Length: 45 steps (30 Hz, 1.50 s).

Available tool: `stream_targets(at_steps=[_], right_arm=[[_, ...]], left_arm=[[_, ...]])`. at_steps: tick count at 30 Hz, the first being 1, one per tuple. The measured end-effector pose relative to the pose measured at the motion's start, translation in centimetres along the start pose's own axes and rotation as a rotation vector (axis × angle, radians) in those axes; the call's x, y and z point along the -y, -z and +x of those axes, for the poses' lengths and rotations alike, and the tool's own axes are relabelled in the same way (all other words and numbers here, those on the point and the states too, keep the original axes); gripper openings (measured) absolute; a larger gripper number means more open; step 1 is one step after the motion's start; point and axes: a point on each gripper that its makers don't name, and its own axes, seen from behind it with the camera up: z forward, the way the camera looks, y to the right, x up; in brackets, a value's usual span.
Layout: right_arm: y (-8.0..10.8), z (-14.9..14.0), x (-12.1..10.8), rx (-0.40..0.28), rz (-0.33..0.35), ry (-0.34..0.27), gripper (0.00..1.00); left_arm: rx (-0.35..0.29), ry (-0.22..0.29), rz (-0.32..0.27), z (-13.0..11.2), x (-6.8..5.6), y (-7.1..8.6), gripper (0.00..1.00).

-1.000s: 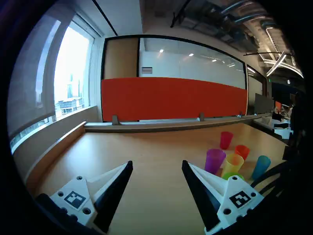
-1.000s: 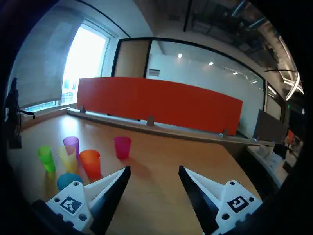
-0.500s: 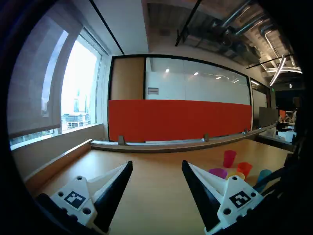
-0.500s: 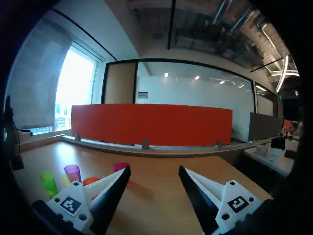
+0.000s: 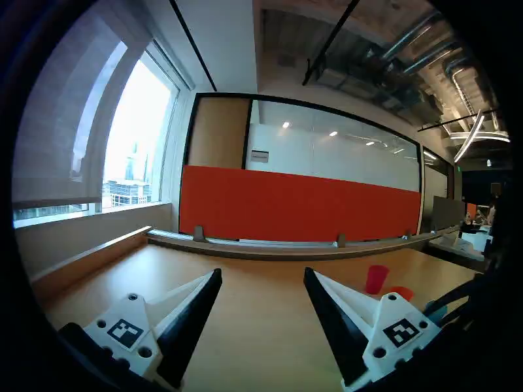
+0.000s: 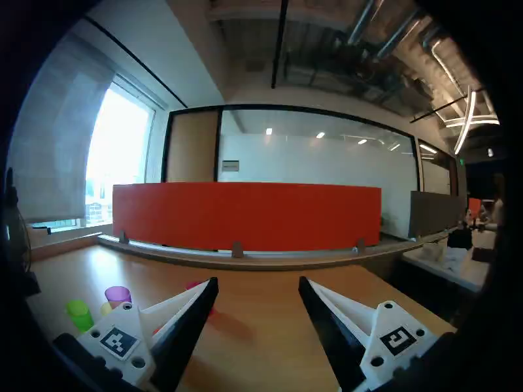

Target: Pour water

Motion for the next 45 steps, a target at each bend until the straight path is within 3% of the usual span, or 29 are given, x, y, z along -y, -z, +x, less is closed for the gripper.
stream_targets(at_steps=[9, 14, 23, 29, 36, 45], right_arm=[[0.1, 0.3, 0.2, -0.004, -0.019, -0.013, 0.96], [0.3, 0.6, -0.1, -0.011, -0.038, -0.034, 0.98], [0.4, 1.3, -0.9, -0.023, -0.102, 0.005, 1.00], [0.1, 1.3, -0.5, -0.014, -0.112, 0.021, 0.99], [0.1, 1.5, -0.5, -0.017, -0.121, 0.017, 1.00], [0.3, 1.6, -0.5, -0.021, -0.124, 0.012, 0.99]], left_arm=[[-0.029, -0.024, -0.006, -0.5, -1.5, 0.4, 0.93], [-0.050, -0.029, 0.024, -1.1, -1.1, 0.6, 0.93], [-0.042, -0.032, 0.041, -3.9, -1.0, 0.4, 0.93], [-0.055, -0.048, 0.065, -4.9, -0.2, 0.4, 0.93], [-0.062, -0.025, 0.072, -5.5, 0.4, 0.5, 0.93], [-0.043, -0.070, 0.085, -6.9, 0.3, 0.4, 0.93]])
